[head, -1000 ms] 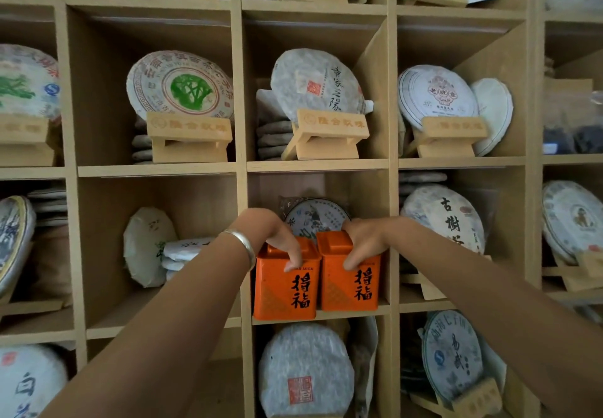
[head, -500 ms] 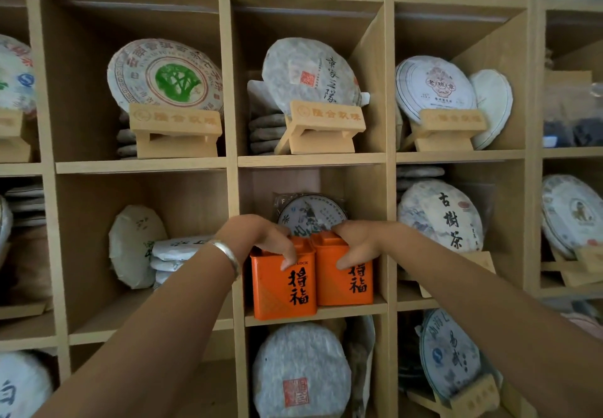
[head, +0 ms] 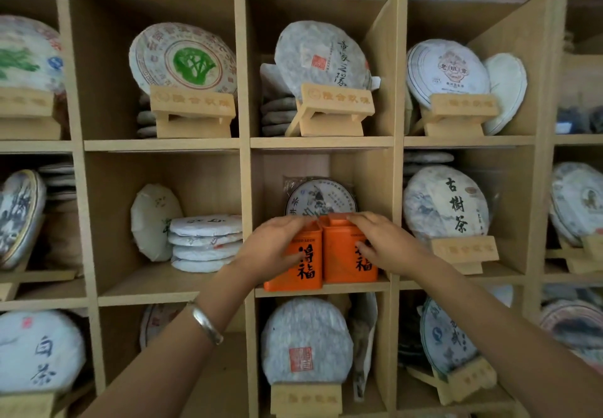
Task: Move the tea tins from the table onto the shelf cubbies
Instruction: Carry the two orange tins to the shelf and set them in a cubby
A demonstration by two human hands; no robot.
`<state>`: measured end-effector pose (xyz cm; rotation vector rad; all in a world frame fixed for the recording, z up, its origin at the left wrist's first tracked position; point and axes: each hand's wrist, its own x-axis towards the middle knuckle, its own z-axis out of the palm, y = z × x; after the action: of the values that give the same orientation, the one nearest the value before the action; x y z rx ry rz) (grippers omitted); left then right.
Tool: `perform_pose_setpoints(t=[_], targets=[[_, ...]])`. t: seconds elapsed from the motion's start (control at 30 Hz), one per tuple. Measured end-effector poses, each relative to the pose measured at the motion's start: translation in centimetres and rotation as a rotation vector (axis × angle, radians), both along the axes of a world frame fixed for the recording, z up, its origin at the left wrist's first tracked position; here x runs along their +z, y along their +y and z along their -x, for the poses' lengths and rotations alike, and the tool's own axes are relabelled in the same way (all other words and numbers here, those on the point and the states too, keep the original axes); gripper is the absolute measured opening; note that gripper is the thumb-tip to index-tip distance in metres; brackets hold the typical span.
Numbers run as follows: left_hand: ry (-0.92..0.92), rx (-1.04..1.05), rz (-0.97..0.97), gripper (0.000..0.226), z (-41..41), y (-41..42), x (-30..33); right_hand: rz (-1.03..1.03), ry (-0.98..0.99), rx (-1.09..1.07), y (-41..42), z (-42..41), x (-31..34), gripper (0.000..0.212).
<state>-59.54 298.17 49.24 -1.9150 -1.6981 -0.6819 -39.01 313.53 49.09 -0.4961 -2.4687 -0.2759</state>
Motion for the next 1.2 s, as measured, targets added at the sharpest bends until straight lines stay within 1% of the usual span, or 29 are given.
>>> perform_pose_setpoints(t=[0.17, 0.3, 0.87, 1.07, 1.2], targets=[[0.014, -0.040, -0.033, 0.053, 0.6, 0.8, -0.1, 0.036, 0.040, 0.035, 0.5, 0.0, 0.0, 0.057], [-0.020, -0.036, -0.004, 0.049, 1.0, 1.6, 0.1, 0.052, 0.056, 0.060, 0.6, -0.1, 0.0, 0.056], [-0.050, -0.054, 0.022, 0.046, 1.6, 2.4, 0.2, 0.042, 0.081, 0.087, 0.9, 0.1, -0.3, 0.054], [-0.124, -0.044, 0.051, 0.057, 1.3, 2.1, 0.4, 0.060, 0.047, 0.085, 0.6, -0.1, 0.1, 0.057], [-0.099, -0.037, 0.053, 0.045, 1.0, 1.9, 1.1, 0.074, -0.020, 0.053, 0.4, -0.2, 1.0, 0.060]])
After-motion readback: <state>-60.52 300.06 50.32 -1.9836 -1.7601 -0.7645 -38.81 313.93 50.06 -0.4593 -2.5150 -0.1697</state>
